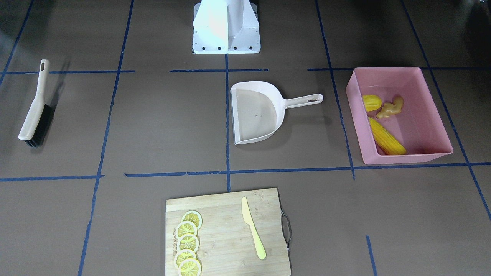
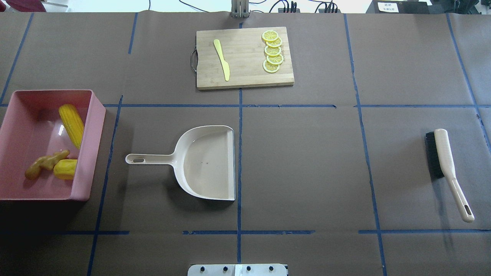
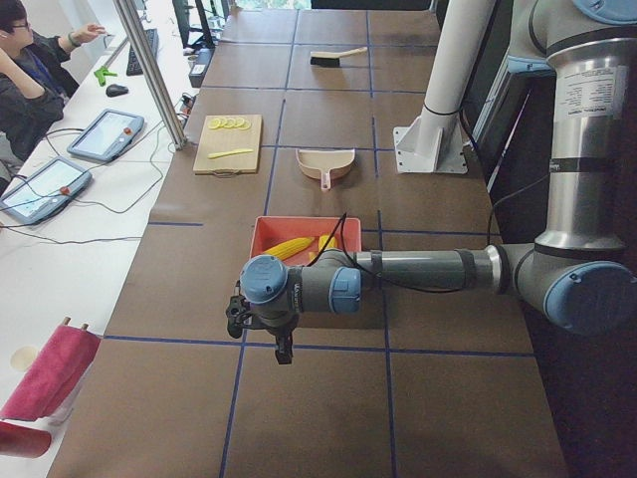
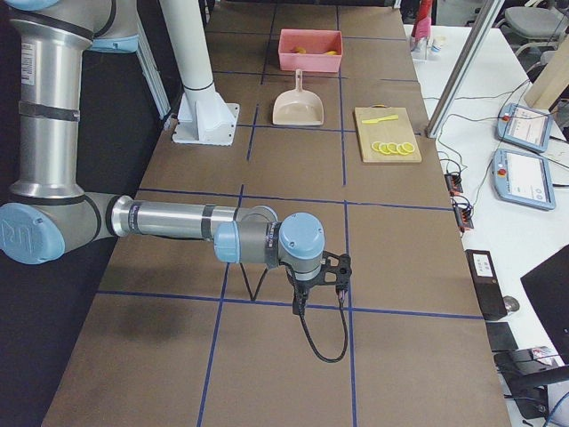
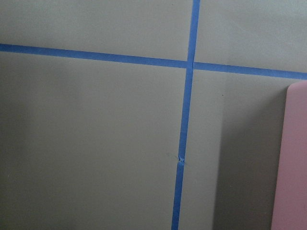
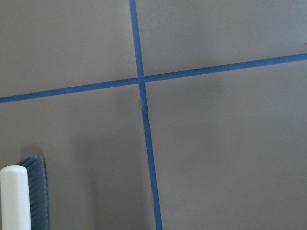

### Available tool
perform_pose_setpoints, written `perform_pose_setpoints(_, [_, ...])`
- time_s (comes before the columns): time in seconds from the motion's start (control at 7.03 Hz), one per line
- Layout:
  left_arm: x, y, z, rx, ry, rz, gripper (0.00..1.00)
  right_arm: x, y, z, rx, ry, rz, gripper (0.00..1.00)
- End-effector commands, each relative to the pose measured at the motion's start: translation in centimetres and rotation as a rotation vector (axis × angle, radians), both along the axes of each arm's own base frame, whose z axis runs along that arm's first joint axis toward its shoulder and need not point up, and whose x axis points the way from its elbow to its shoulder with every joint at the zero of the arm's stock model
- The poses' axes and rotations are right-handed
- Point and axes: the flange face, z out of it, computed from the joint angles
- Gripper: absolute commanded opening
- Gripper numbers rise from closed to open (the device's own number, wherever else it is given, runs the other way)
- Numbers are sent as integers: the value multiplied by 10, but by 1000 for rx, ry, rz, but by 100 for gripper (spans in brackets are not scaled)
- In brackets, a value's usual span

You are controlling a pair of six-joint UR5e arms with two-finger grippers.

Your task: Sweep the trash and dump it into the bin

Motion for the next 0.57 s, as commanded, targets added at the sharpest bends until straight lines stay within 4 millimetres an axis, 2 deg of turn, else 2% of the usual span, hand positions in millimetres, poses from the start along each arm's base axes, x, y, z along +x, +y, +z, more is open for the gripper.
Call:
perform_pose_setpoints(0.0, [0, 0, -1, 2, 0, 0, 100, 0, 6, 7, -13, 17, -3, 100])
perform_pose_setpoints(0.43, [0, -1, -2, 4, 0, 0, 100, 0, 9, 12, -22, 29, -3, 100])
